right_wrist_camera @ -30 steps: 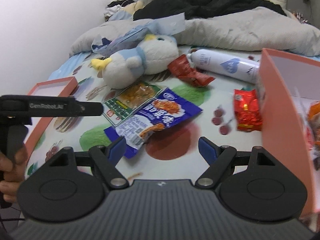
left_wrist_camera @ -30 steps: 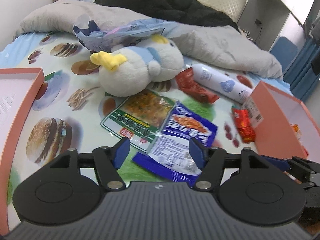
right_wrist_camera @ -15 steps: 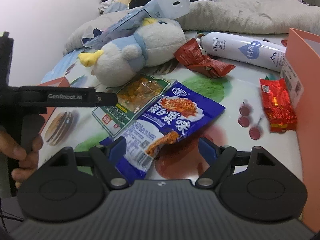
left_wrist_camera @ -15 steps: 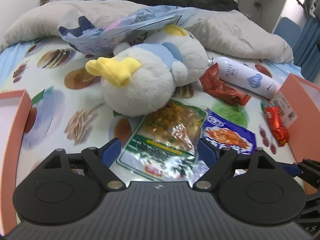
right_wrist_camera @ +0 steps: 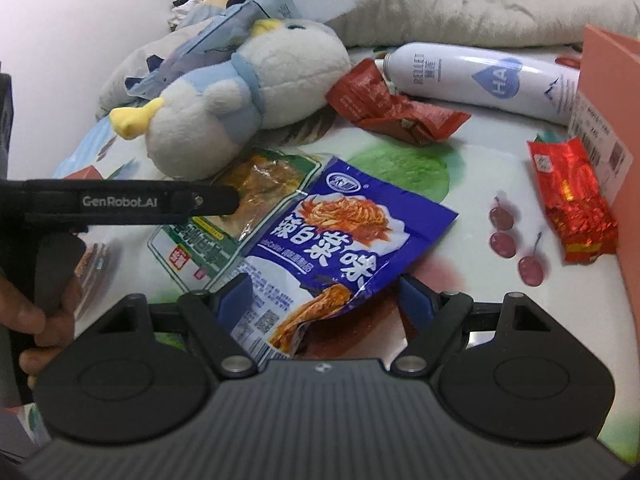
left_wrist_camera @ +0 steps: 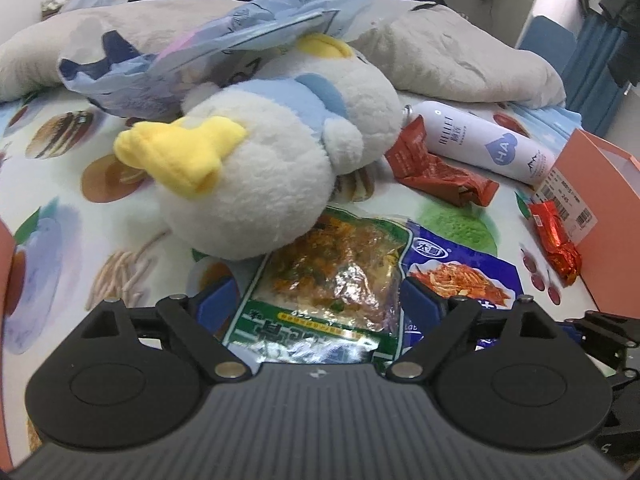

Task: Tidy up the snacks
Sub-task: 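Grasp green-labelled pickle packet with left tool while right tool grasps blue cabbage packet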

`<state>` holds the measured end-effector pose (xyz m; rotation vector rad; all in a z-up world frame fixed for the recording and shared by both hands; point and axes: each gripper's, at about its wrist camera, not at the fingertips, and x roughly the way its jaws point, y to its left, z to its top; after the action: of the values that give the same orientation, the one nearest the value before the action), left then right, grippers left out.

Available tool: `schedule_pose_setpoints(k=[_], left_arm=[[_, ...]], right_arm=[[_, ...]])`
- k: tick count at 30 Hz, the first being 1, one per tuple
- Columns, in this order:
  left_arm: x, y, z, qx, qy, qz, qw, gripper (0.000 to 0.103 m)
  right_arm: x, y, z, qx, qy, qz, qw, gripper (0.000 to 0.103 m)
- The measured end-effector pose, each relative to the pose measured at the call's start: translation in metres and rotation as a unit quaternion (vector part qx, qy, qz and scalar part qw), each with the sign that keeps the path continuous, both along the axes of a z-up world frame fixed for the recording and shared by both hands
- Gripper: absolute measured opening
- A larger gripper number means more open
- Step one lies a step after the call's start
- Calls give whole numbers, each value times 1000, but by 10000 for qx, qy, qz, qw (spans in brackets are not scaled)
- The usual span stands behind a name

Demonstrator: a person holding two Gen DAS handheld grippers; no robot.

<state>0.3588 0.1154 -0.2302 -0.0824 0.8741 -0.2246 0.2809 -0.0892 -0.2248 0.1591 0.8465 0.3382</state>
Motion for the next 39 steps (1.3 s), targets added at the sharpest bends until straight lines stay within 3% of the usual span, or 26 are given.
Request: schedule_pose_setpoints(k=[6, 9, 10, 12, 18, 26, 28, 39], left_arm=[[5, -7, -4, -18, 40, -218, 9998, 94], [7, -13, -6, 35, 87, -304, 9995, 95], [9, -14, -7, 67, 110, -310, 9994, 96], [12, -18, -10, 140, 178, -300, 9993, 98], [20, -28, -17, 475, 148, -197, 9986, 99], [22, -41, -20, 815, 109, -34, 9966, 95], [21, -45, -22, 980, 102, -2, 9951, 91], [8, -54, -12, 1009, 198, 145, 9946, 63]], right_arm=[[3, 6, -2, -165, -154, -4, 9997, 80], [1, 8, 1, -200, -245, 59, 9995, 60], [1, 8, 2, -216, -246, 48, 9995, 58], [0, 7, 5, -269, -291, 28, 9992, 41], [-1, -3, 12, -365, -281, 14, 9989, 28], [-9, -20, 13, -417, -226, -57, 9989, 26], [-11, -24, 14, -427, -218, -83, 9988, 26], [-26, -48, 21, -505, -249, -208, 9982, 26]])
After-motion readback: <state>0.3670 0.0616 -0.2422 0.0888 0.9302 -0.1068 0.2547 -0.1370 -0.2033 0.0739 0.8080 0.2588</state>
